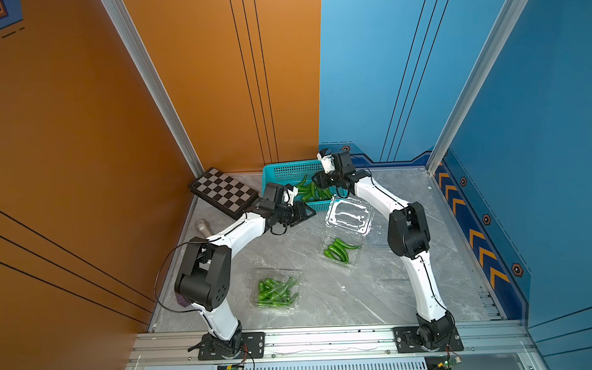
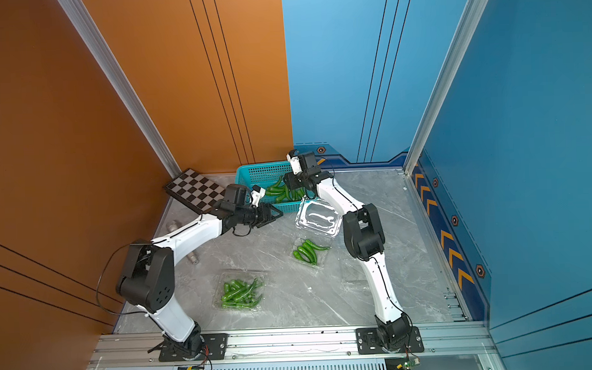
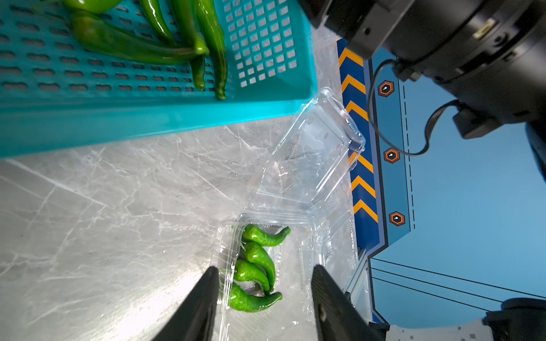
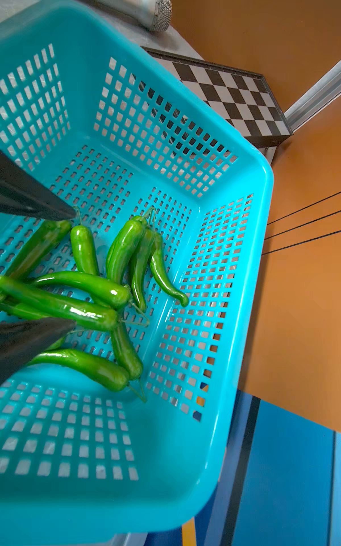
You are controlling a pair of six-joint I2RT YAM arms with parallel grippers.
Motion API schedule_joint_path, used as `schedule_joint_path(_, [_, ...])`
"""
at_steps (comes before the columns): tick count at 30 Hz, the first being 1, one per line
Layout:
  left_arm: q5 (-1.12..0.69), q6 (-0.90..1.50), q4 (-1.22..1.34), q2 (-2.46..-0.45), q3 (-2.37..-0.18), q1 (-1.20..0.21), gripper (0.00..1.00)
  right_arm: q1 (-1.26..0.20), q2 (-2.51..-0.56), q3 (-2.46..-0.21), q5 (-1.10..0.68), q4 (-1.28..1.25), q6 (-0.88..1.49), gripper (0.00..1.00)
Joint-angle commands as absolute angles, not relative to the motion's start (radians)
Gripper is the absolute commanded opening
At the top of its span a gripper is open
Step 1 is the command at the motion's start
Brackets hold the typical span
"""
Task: Take small green peppers out of containers
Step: Place the green pepper in the basket, then pick up the green pepper from the packing box.
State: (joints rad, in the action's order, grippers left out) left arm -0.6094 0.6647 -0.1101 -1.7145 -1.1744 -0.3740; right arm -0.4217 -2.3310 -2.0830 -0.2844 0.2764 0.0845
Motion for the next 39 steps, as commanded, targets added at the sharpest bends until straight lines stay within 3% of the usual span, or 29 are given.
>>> schedule_joint_path(1, [-0.610,0.624,-0.138,-1.685,-1.140,-0.402,0.53,-0.427,-2.135,-1.964,-0.293,0.291,0.041,0.57])
schedule_joint_path(6, [-0.615,0.601,-0.141,-1.670,-1.108,-0.433,0.54,-0.451,-1.824,-1.604,-0.237,0.317,0.029,0.62])
schedule_joint_path(12, [-0.603,0.600,-0.143,-1.669,-1.111,-0.446,0.55,-0.504,-1.506,-1.185,-0.156,0.334,0.102,0.55])
schedule_joint_path(16, [-0.593,0.607,-0.143,-1.675,-1.117,-0.452,0.56,-0.579,-1.408,-1.017,-0.107,0.388,0.144,0.50])
schedule_joint_path(25, [-0.582,0.607,-0.143,-1.674,-1.116,-0.475,0.56,-0.639,-1.474,-0.884,-0.087,0.335,0.202,0.43])
schedule_joint_path(39, [-0.566,0.609,-0.143,-1.631,-1.087,-0.472,0.56,-0.618,-1.678,-0.984,-0.114,0.265,0.168,0.35])
